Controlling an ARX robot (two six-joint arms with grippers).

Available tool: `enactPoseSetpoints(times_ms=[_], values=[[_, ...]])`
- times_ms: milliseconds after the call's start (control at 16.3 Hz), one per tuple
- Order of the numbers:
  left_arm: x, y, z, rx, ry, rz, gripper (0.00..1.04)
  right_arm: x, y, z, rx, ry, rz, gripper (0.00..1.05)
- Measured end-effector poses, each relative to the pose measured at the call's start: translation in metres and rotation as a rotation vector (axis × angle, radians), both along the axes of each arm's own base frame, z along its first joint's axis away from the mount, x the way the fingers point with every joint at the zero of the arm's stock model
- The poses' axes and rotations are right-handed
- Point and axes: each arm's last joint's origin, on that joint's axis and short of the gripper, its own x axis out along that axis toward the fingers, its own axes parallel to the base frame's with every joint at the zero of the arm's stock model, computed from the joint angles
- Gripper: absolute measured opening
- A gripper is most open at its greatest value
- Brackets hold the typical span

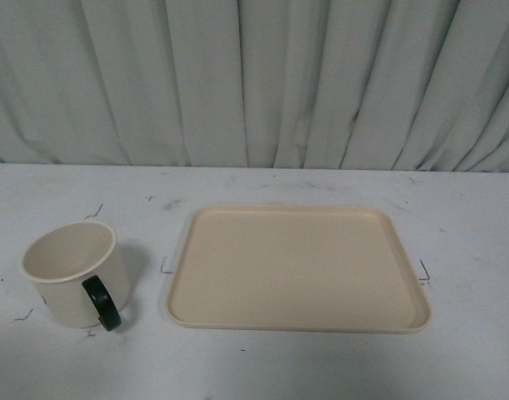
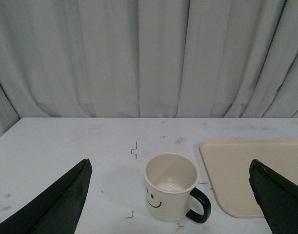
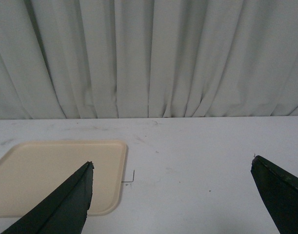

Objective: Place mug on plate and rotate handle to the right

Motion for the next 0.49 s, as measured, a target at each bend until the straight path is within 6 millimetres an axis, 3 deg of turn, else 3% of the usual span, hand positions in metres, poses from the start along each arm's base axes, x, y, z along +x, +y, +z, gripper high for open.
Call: enactPoseSetpoints(times_ms=[490], values=[[0.0000,0.0000,0.0000,0.000,0.000,0.000,0.98,0.0000,0.0000,0.0000,0.000,0.000,0.000,0.98]])
